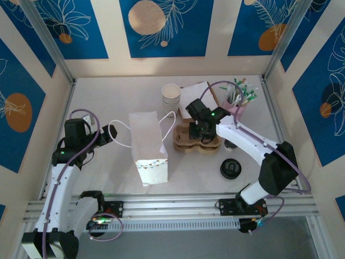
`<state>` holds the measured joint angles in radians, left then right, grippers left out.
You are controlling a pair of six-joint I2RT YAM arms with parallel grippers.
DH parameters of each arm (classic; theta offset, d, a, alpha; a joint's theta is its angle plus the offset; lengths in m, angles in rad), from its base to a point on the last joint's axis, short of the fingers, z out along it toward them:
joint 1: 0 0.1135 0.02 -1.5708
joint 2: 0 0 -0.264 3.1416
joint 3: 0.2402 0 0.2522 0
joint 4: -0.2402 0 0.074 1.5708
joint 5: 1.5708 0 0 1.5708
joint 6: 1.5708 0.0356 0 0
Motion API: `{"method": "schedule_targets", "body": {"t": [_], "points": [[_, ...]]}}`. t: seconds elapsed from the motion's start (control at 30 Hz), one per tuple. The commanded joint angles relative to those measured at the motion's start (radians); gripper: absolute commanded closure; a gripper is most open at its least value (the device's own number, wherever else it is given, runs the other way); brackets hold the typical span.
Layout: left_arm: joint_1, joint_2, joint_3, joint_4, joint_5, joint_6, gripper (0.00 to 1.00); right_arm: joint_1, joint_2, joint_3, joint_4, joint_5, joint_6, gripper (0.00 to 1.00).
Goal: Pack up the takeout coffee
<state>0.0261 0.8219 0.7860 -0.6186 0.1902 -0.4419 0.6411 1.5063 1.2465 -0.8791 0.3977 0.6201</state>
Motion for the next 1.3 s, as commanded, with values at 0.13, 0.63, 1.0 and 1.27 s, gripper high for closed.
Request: {"method": "schedule_targets", "body": {"t": [0.13, 0.63, 1.0, 1.27], "points": [[0.01, -0.009, -0.008, -0.009, 0.009, 0.002, 0.07, 0.012, -0.122, 0.038, 0.009, 0.028, -0.072, 0.57], [0.01, -0.01, 0.009, -0.018, -0.023, 0.0, 0.07, 0.012, -0.237, 0.168, -0.021, 0.16, -0.236, 0.58], [0.01, -0.217, 0.168, -0.217, -0.12, -0.05, 0.08, 0.012, -0.301, 0.165, -0.049, 0.174, -0.244, 0.57], [0.009, -0.316, 0.307, -0.26, 0.176, -0.107, 0.15, 0.014, -0.337, 0.157, -0.045, 0.159, -0.246, 0.57]]}}
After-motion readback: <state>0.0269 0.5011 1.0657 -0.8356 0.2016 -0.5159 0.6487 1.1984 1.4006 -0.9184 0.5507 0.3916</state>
